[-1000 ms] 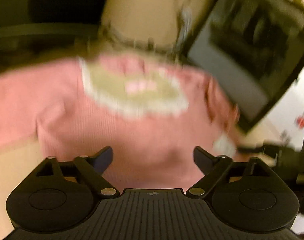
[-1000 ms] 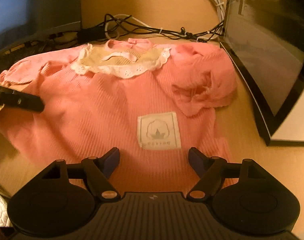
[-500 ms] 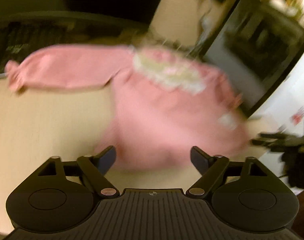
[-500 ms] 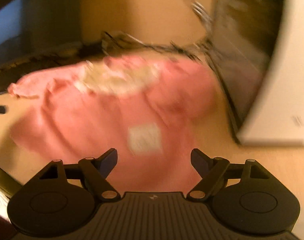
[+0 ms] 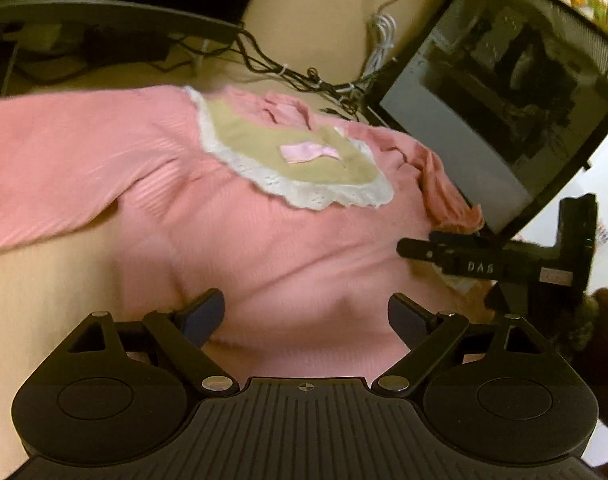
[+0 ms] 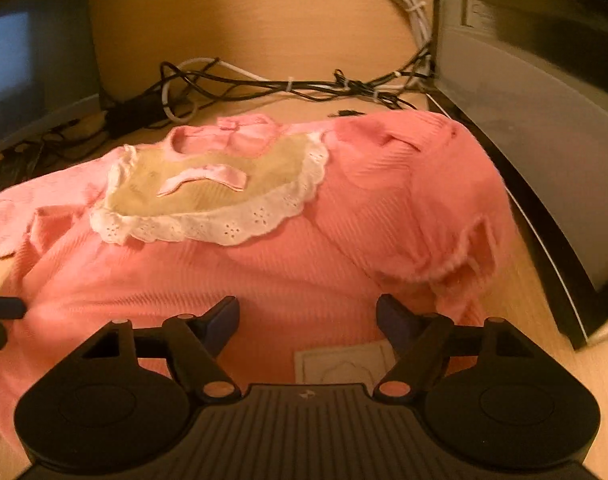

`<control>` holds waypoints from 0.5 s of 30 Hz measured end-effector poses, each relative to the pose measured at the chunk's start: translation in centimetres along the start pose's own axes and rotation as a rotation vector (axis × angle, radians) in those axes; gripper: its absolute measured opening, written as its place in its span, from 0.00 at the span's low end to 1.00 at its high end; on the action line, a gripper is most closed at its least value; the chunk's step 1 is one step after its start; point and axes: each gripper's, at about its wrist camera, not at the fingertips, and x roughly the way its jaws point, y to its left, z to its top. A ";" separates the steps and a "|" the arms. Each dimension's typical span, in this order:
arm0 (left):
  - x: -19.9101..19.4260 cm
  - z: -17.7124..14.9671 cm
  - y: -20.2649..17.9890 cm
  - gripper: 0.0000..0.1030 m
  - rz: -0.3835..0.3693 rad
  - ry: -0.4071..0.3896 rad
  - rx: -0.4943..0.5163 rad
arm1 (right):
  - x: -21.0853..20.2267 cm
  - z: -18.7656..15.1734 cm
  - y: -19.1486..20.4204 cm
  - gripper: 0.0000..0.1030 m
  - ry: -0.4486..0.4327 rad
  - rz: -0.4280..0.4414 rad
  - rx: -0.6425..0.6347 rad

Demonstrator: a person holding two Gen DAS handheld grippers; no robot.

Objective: Fold clothes

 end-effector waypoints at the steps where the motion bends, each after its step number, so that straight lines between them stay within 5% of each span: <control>1: -0.6 -0.5 0.4 0.83 -0.006 -0.004 -0.013 | -0.4 -0.2 -0.1 0.74 0.000 -0.003 -0.001; 4: -2.5 -2.1 1.3 0.72 -0.025 0.004 -0.040 | -2.2 -1.4 0.0 0.75 0.017 0.023 -0.023; 8: -5.4 -4.3 1.7 0.72 -0.034 0.040 -0.079 | -4.4 -2.5 0.0 0.73 0.065 0.048 -0.054; 12: -7.3 -5.6 1.6 0.74 -0.011 0.057 -0.119 | -8.9 -1.5 -2.7 0.73 -0.043 -0.077 0.038; 15: -7.2 -5.1 2.0 0.87 0.000 0.032 -0.188 | -9.6 -1.1 -4.0 0.74 -0.084 -0.180 -0.032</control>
